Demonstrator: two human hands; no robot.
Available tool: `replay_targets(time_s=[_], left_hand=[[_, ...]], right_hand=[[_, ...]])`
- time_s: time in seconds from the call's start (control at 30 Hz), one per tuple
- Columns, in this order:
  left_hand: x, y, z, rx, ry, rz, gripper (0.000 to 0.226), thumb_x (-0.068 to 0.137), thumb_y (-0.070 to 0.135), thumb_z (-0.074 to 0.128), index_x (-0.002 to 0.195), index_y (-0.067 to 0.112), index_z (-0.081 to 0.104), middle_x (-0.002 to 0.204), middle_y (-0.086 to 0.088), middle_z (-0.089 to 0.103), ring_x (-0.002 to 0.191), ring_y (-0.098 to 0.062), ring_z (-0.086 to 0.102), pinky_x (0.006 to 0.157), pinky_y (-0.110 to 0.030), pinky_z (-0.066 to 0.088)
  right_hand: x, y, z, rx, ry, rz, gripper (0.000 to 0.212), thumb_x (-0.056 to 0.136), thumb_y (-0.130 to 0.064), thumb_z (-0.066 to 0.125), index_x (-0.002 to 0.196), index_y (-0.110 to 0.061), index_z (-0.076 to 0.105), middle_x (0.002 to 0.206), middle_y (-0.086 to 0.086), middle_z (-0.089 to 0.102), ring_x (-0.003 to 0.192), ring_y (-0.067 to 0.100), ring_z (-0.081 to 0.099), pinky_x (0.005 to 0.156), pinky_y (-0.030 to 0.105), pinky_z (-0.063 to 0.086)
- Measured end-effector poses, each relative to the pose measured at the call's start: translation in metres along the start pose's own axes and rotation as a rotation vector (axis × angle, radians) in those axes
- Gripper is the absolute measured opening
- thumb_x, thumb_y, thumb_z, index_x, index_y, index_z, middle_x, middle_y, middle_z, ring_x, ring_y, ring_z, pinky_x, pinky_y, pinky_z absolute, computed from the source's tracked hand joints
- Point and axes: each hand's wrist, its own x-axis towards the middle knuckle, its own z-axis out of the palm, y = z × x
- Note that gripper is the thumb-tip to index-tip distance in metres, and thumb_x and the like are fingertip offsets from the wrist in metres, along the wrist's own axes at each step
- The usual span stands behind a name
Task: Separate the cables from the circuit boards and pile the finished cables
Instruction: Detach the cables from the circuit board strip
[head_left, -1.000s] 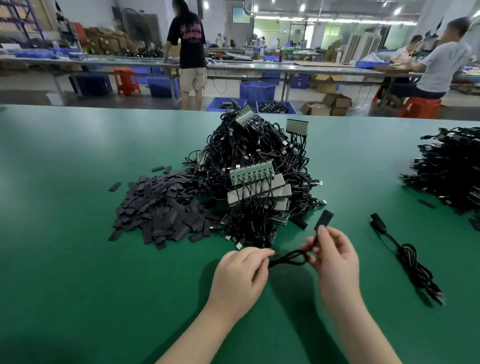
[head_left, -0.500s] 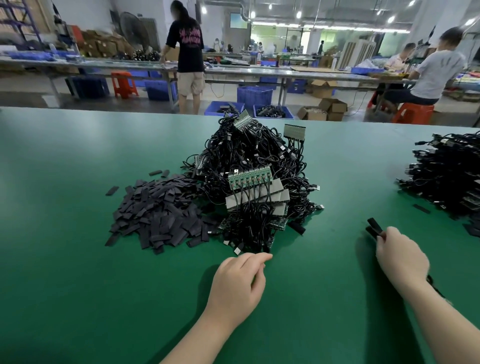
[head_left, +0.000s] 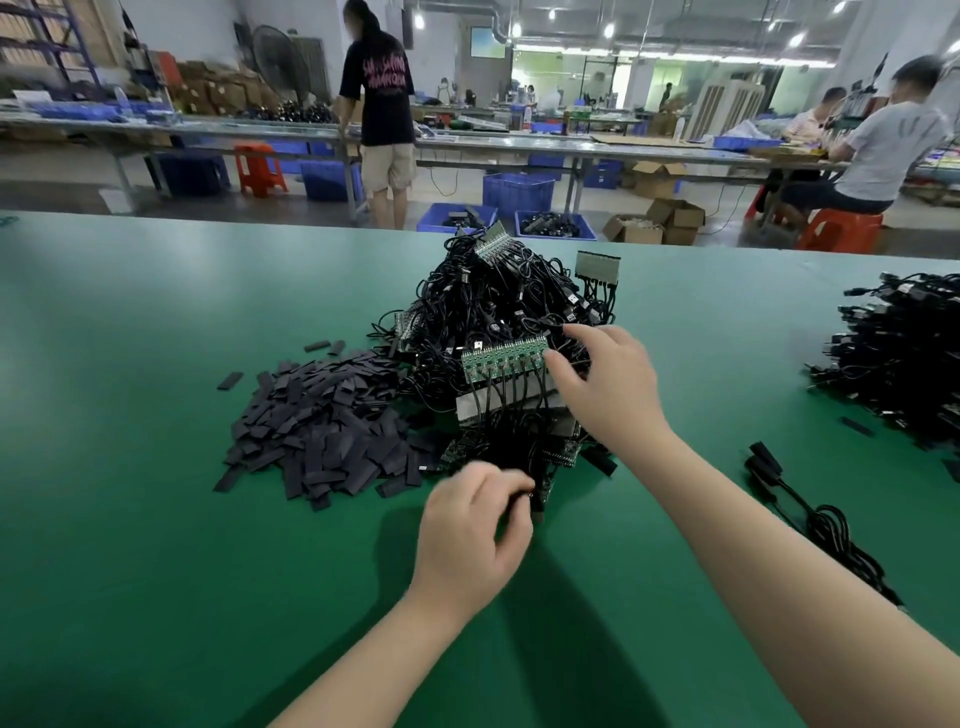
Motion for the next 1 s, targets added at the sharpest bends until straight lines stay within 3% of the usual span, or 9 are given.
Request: replay_targets(time_s=[0.13,0.27,0.37,0.43,0.57,0.7,0.87,1.0], left_hand=[[0.069,-0.007,-0.004,0.046,0.127,-0.113,0.024,0.088,0.020,0.055,0.110,0.012,0.063,0.107,-0.001,0.060,0.101,-0.018,0.057,0.088,-0.036,0.048],[0.123,-0.025,0.004,0.243,-0.172,-0.201,0.046,0.091,0.027,0.056,0.135,0.016,0.049,0.134,-0.002,0.051,0.124,-0.024,0.047,0.102,-0.040,0.037],[0.146,-0.037,0.013,0.352,-0.374,-0.251,0.055,0.095,0.038,0.051,0.145,0.019,0.039,0.145,0.000,0.047,0.131,-0.026,0.043,0.104,-0.043,0.034],[0.157,-0.042,0.017,0.382,-0.447,-0.271,0.052,0.095,0.042,0.050,0.143,0.023,0.043,0.141,0.000,0.052,0.128,-0.025,0.048,0.100,-0.043,0.037],[0.166,-0.043,0.022,0.271,-0.429,-0.316,0.037,0.091,0.047,0.053,0.124,0.030,0.058,0.119,0.007,0.064,0.113,-0.020,0.057,0.092,-0.039,0.037],[0.174,-0.039,0.018,0.151,-0.414,-0.367,0.023,0.091,0.048,0.056,0.107,0.032,0.062,0.109,0.011,0.064,0.106,-0.017,0.058,0.094,-0.038,0.042],[0.177,-0.037,0.013,0.033,-0.398,-0.387,0.009,0.088,0.042,0.064,0.090,0.033,0.065,0.091,0.014,0.064,0.096,-0.015,0.060,0.090,-0.041,0.049],[0.177,-0.034,0.014,0.013,-0.374,-0.403,0.009,0.087,0.037,0.066,0.086,0.029,0.068,0.079,0.016,0.062,0.086,-0.014,0.060,0.084,-0.040,0.052]], right_hand=[[0.020,-0.010,0.013,-0.154,-0.113,0.138,0.049,0.097,-0.051,0.052,0.135,-0.021,0.060,0.137,0.012,0.053,0.127,0.037,0.044,0.099,0.045,0.042],[0.027,-0.004,0.024,-0.120,-0.147,0.200,0.035,0.096,-0.050,0.054,0.119,-0.029,0.071,0.123,0.009,0.065,0.118,0.034,0.054,0.095,0.044,0.051],[0.033,-0.001,0.023,-0.030,-0.172,0.212,0.031,0.093,-0.048,0.060,0.115,-0.031,0.073,0.114,0.002,0.072,0.115,0.029,0.059,0.093,0.042,0.053],[0.037,0.000,0.022,0.061,-0.150,0.211,0.025,0.092,-0.043,0.064,0.109,-0.028,0.076,0.103,-0.002,0.074,0.107,0.023,0.064,0.091,0.037,0.054],[0.044,0.007,0.015,0.166,-0.093,0.179,0.015,0.090,-0.031,0.069,0.095,-0.021,0.078,0.079,-0.008,0.067,0.087,0.015,0.065,0.072,0.024,0.043],[0.046,0.010,0.009,0.208,-0.096,0.121,0.014,0.088,-0.027,0.072,0.098,-0.021,0.079,0.086,-0.007,0.072,0.084,0.010,0.064,0.073,0.022,0.043],[0.048,0.013,0.007,0.240,-0.084,0.078,0.014,0.089,-0.036,0.073,0.090,-0.022,0.079,0.071,-0.015,0.066,0.070,-0.001,0.057,0.062,0.015,0.040],[0.050,0.012,0.009,0.187,-0.065,0.048,0.015,0.088,-0.034,0.074,0.087,-0.019,0.078,0.069,-0.015,0.062,0.072,0.006,0.059,0.068,0.022,0.041]])
